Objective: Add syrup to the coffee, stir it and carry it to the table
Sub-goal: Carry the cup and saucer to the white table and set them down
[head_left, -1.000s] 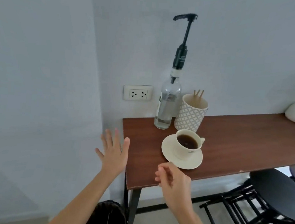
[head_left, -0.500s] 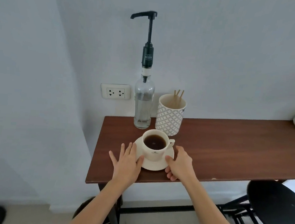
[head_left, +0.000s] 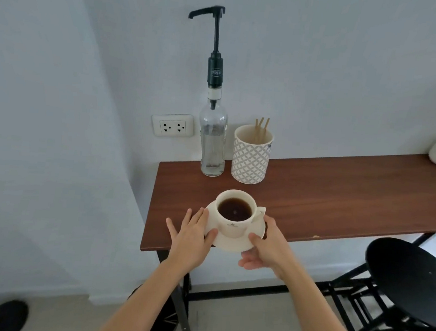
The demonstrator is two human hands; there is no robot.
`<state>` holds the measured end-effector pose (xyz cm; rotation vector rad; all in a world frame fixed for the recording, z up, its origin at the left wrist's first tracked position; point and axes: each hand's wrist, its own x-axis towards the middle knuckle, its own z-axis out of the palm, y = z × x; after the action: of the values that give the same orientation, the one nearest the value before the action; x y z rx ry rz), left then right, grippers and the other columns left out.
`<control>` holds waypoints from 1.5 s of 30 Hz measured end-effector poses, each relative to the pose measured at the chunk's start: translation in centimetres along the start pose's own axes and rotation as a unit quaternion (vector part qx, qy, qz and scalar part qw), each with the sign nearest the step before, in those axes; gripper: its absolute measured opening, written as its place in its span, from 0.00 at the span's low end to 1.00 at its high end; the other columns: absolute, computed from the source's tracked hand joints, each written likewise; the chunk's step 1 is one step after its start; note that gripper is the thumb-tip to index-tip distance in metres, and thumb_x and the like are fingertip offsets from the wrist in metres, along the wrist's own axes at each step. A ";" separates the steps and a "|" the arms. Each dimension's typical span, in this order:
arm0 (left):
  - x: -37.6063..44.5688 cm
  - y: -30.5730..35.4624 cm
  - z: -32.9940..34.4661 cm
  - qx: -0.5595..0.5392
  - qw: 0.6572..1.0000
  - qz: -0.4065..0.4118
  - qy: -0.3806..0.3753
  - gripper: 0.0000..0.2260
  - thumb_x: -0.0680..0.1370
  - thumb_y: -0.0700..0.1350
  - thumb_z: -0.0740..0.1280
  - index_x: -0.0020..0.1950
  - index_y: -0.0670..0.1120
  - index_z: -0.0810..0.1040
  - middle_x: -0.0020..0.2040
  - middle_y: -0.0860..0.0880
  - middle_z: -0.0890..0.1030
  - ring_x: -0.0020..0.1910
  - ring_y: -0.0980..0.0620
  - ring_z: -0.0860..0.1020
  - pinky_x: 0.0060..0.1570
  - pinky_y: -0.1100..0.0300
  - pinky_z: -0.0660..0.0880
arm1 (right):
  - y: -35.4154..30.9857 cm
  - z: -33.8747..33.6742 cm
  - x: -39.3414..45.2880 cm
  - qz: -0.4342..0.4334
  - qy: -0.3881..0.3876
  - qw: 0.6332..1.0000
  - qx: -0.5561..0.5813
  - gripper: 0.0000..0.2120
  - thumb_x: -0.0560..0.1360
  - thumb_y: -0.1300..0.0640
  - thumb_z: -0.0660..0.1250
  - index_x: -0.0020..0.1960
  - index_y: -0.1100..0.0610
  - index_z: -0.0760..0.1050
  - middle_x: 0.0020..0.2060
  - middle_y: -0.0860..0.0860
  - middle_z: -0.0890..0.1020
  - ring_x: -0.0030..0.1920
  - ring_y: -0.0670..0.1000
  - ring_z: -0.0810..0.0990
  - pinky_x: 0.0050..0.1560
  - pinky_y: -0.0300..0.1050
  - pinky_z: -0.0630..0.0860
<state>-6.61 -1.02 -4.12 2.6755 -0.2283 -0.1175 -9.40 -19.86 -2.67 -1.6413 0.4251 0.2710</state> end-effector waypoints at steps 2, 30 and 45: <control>-0.5 -0.3 0.0 -0.003 1.000 0.010 -0.006 0.26 0.84 0.55 0.53 0.81 0.48 0.53 0.81 0.50 0.58 0.82 0.47 0.48 0.73 0.32 0.36 | 1.1 0.3 -0.5 -0.009 0.002 0.996 0.087 0.25 0.79 0.69 0.62 0.69 0.47 0.61 0.60 0.61 0.77 0.50 0.66 0.85 0.38 0.55 0.85; -17.3 1.2 -1.7 -0.412 0.874 -0.189 0.175 0.18 0.80 0.43 0.68 0.69 0.48 0.73 0.48 0.42 0.84 0.35 0.51 0.83 0.39 0.52 0.83 | 0.9 1.7 -8.2 -0.028 -0.208 0.974 0.089 0.24 0.79 0.74 0.61 0.70 0.55 0.67 0.61 0.63 0.77 0.41 0.61 0.87 0.31 0.52 0.85; -42.3 -2.1 -3.1 -0.422 0.764 -0.309 0.378 0.19 0.79 0.37 0.68 0.69 0.48 0.73 0.46 0.44 0.84 0.34 0.53 0.84 0.36 0.61 0.82 | 5.4 13.5 -24.3 -0.001 -0.442 0.897 -0.009 0.28 0.79 0.73 0.62 0.73 0.51 0.65 0.63 0.66 0.77 0.44 0.63 0.86 0.34 0.54 0.86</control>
<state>-47.56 9.79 -0.36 1.5942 0.7883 0.5320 -32.61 -4.11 1.03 -1.3613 -0.2767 0.9683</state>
